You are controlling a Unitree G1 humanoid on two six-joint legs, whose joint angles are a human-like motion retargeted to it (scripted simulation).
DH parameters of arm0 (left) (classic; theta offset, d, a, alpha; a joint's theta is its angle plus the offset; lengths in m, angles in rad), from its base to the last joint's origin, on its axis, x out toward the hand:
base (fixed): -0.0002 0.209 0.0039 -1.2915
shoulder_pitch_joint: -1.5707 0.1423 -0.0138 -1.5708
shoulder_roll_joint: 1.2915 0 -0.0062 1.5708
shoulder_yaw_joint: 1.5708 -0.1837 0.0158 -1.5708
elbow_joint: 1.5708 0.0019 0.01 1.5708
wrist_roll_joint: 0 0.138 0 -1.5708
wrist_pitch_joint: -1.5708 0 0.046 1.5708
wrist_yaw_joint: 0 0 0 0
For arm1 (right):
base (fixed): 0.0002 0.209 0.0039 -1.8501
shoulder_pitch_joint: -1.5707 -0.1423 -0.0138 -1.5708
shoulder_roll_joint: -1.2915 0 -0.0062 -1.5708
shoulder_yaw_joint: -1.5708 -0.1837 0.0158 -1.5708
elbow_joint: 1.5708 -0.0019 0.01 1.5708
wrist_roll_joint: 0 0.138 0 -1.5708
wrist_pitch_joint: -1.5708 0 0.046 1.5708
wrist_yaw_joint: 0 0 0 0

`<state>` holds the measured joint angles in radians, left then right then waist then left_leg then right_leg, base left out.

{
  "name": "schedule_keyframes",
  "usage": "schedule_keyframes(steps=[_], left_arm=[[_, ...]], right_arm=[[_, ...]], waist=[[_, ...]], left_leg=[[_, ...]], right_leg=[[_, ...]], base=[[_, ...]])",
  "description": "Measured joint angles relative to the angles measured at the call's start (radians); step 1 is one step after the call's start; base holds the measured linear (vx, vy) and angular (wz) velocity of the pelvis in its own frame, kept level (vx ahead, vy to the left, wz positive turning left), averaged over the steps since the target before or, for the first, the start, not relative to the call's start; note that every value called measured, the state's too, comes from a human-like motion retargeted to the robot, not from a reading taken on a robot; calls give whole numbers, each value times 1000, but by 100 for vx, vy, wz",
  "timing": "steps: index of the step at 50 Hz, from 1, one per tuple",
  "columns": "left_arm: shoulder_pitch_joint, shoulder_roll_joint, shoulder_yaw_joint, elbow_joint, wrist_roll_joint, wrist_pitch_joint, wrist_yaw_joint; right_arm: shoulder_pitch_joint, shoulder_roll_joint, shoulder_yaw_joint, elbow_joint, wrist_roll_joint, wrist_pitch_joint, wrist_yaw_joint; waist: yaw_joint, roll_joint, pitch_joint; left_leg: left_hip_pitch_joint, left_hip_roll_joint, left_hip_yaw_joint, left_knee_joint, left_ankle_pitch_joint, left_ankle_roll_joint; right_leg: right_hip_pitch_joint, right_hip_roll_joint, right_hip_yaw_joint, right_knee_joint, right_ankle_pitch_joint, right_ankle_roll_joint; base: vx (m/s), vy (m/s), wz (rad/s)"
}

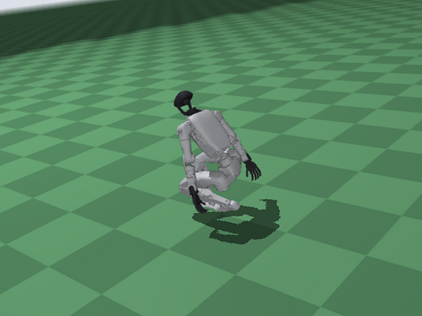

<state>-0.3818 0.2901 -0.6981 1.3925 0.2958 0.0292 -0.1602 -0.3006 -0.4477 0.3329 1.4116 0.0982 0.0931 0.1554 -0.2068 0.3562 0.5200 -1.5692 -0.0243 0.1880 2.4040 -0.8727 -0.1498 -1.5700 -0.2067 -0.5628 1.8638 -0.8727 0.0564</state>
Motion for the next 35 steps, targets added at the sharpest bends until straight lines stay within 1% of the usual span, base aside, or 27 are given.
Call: schedule_keyframes(steps=[5, 7, 10, 13, 15, 20, 23, 27, 29, 31, 32, 35], left_arm=[[-60, 10, 13, -18, 6, -7, -4], [-79, 24, 17, -39, 7, -13, -14], [-134, 38, 28, -62, 4, -16, -7], [-187, 57, 37, -91, -5, -24, -1], [-213, 68, 43, -108, -13, -29, 0], [-221, 72, 41, -137, -42, -38, 3], [-208, 78, 54, -143, -65, -43, -10], [-138, 50, 72, -135, -100, -40, -29], [-88, 27, 85, -121, -114, -35, -33], [-40, 3, 101, -101, -124, -29, -35], [-15, -9, 111, -91, -129, -26, -36], [61, -37, 141, -62, -140, -18, -35]], right_arm=[[-25, -18, -6, -6, 11, -6, 15], [-23, -40, -10, -14, 18, -10, 34], [-45, -49, -21, -24, 25, -13, 36], [-62, -68, -37, -34, 34, -16, 43], [-65, -76, -46, -40, 40, -17, 48], [-26, -76, -68, -47, 49, -19, 57], [4, -95, -77, -54, 48, -22, 75], [73, -79, -84, -65, 28, -26, 95], [111, -64, -81, -67, 11, -32, 99], [138, -44, -72, -63, -6, -37, 96], [151, -33, -66, -60, -15, -40, 93], [181, 3, -44, -46, -44, -49, 83]], waist=[[-28, 1, 0], [-36, -42, 0], [-58, -51, 0], [-72, -74, -1], [-72, -93, -24], [-48, -139, -144], [-25, -159, -207], [19, -166, -350], [30, -166, -418], [32, -170, -451], [34, -174, -462], [44, -192, -481]], left_leg=[[17, -36, -38, -65, 0, -34], [69, -38, -5, -110, 0, -32], [97, -58, -21, -173, 0, -51], [139, -66, -16, -236, 0, -63], [169, -67, -9, -277, 0, -70], [236, -76, 5, -392, 0, -87], [274, -64, 21, -430, 0, -81], [303, -55, 32, -487, 3, -76], [310, -76, 22, -511, 24, -89], [347, -104, -5, -538, 59, -107], [375, -110, -20, -545, 68, -104], [465, -100, -74, -568, 79, -48]], right_leg=[[0, 40, 31, -47, 0, 10], [0, 63, 86, -45, 0, 9], [0, 93, 121, -82, 0, 15], [0, 130, 167, -108, 0, 11], [0, 160, 201, -125, 0, 10], [0, 245, 287, -175, 0, -3], [0, 289, 318, -184, 0, -17], [0, 354, 370, -238, 0, -54], [15, 368, 395, -270, 0, -75], [77, 371, 418, -315, 0, -94], [119, 371, 429, -340, 0, -102], [263, 367, 467, -415, 1, -120]], base=[[16, -4, -1], [17, -6, -1], [22, -6, -6], [22, -7, -15], [24, -8, -27], [27, -7, -44], [24, -3, -61], [29, 1, -68], [24, 5, -28], [18, 6, 2], [17, 7, 14], [16, 7, 6]])
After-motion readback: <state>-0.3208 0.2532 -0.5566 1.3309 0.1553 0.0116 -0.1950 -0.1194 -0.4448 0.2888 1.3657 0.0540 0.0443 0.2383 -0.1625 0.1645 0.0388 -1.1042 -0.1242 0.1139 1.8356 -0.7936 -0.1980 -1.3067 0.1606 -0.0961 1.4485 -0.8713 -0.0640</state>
